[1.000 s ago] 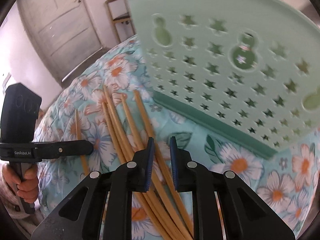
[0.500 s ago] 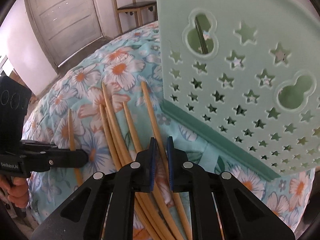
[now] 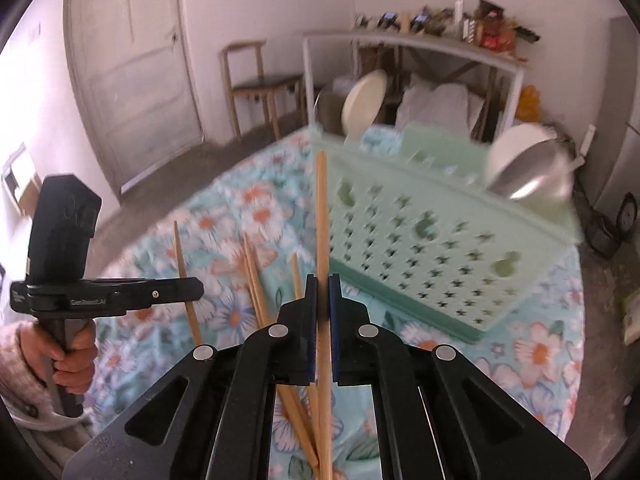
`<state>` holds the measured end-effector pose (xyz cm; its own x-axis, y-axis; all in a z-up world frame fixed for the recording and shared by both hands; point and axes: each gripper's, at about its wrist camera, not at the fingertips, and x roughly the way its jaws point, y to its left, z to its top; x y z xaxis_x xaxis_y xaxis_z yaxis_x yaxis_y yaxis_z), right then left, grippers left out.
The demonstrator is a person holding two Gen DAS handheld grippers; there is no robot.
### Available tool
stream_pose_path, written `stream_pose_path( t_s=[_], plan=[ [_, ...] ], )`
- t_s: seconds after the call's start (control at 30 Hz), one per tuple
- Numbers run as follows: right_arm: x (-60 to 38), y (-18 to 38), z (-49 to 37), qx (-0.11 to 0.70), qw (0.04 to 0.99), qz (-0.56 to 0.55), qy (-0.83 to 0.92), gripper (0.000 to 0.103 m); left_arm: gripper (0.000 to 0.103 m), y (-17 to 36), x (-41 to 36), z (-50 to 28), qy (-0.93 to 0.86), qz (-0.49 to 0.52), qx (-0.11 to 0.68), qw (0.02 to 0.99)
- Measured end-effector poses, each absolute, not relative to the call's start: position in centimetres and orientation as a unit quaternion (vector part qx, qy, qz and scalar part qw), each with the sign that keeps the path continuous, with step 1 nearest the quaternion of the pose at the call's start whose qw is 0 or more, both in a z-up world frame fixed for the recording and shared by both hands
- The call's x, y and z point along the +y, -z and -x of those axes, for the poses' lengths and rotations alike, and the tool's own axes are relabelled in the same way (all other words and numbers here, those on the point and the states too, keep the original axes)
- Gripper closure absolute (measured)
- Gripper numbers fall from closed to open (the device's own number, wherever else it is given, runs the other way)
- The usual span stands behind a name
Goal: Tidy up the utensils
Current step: 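Drop the left tool's chopstick into the basket while the right tool carries its chopstick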
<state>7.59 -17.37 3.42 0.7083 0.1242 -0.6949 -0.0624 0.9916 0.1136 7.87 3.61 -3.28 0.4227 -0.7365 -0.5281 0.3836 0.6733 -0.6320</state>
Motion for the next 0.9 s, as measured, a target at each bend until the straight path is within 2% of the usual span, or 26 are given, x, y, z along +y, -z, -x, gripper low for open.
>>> stream_pose_path(
  t_s=[0.27, 0.43, 0.73, 0.9],
  plan=[
    [-21.0, -7.8, -3.0, 0.295, 0.948, -0.114, -0.031, 0.099, 0.098, -3.5, 2.8, -6.3, 0.359, 0.168, 0.321, 0.860],
    [-22.8, -9.3, -0.8, 0.257, 0.955, -0.144, -0.021, 0.099, 0.098, -7.8, 1.9, -5.9, 0.377, 0.149, 0.269, 0.874],
    [-24.8, -10.0, 1.4, 0.219, 0.960, -0.176, -0.013, 0.099, 0.098, -16.8, -1.9, -7.4, 0.395, 0.119, 0.152, 0.898],
    [-25.2, -10.1, 1.8, 0.213, 0.959, -0.185, -0.014, 0.099, 0.098, -19.2, -6.0, -10.5, 0.386, 0.099, 0.120, 0.909]
  ],
)
